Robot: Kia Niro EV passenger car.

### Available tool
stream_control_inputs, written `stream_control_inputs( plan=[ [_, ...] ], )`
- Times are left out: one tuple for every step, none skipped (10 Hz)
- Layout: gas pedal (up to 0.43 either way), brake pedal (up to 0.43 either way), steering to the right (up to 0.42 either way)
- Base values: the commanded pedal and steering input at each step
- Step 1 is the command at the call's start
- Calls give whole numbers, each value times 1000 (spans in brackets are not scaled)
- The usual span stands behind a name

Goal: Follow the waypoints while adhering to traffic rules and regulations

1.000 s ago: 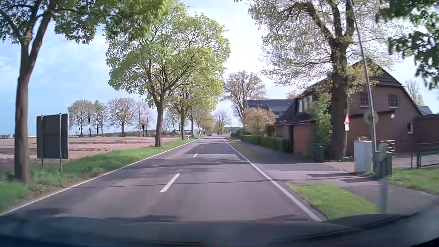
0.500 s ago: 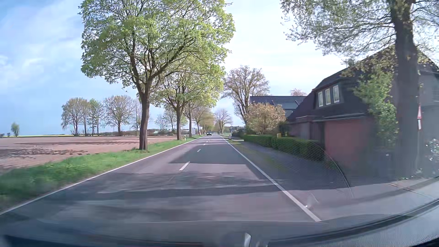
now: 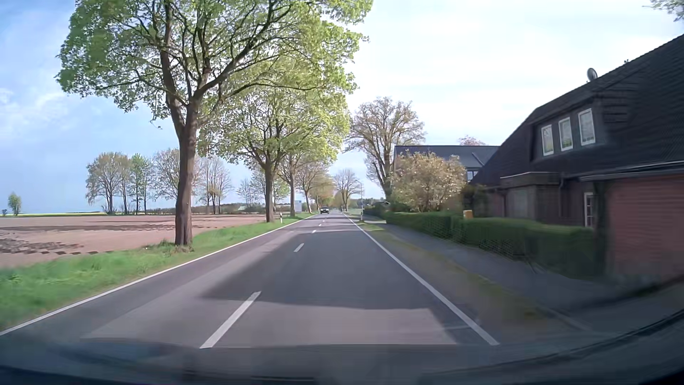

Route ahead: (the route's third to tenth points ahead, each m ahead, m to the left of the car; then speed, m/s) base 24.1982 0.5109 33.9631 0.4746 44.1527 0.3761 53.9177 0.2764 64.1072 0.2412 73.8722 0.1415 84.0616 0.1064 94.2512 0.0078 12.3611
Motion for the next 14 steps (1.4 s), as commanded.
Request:
stream_control_inputs(
  plan=[
    [59, 0, -5],
    [59, 0, -5],
    [59, 0, -5],
    [59, 0, -4],
    [59, 0, -4],
    [59, 0, -4],
    [59, 0, -4],
    [59, 0, -4],
    [59, 0, -4],
    [59, 0, -4],
    [59, 0, -4],
    [59, 0, -4],
    [59, 0, -4],
    [59, 0, -4]
  ],
)
